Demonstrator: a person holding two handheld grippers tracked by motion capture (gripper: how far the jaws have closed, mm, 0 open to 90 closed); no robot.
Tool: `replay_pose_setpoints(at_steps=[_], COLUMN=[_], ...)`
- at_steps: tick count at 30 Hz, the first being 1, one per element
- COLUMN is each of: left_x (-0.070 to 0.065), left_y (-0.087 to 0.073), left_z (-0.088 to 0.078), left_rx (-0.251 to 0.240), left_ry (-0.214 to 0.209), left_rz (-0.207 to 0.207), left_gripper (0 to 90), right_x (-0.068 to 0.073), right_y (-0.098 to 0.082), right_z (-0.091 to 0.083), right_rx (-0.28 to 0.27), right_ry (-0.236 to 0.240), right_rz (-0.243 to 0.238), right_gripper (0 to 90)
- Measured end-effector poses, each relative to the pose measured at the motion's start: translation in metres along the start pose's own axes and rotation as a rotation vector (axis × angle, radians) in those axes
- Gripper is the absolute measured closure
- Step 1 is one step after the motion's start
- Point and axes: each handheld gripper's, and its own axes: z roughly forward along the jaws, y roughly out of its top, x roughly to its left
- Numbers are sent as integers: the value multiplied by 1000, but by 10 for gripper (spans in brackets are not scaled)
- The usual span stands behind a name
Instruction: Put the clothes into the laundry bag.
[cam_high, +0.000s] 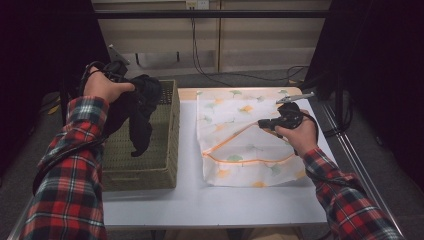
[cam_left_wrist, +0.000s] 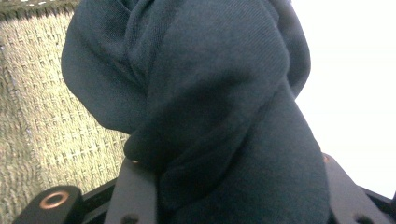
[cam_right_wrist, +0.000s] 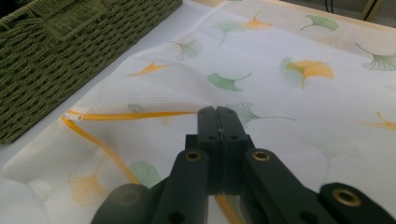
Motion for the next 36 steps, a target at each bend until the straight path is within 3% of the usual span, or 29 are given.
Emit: replay_pose_setpoints(at_steps=[20,36], left_x=[-18,-46], left_y=[16,26], left_z=[-27,-41], left_rx=[18,27], left_ry=[-21,-66], left_rz=[24,59], left_gripper=[576,576], right_x=[-1,0], right_y=[1,0], right_z=[-4,-3], right_rx=[0,4], right_ry=[2,3], right_rz=[-8,-7], right_gripper=[900,900])
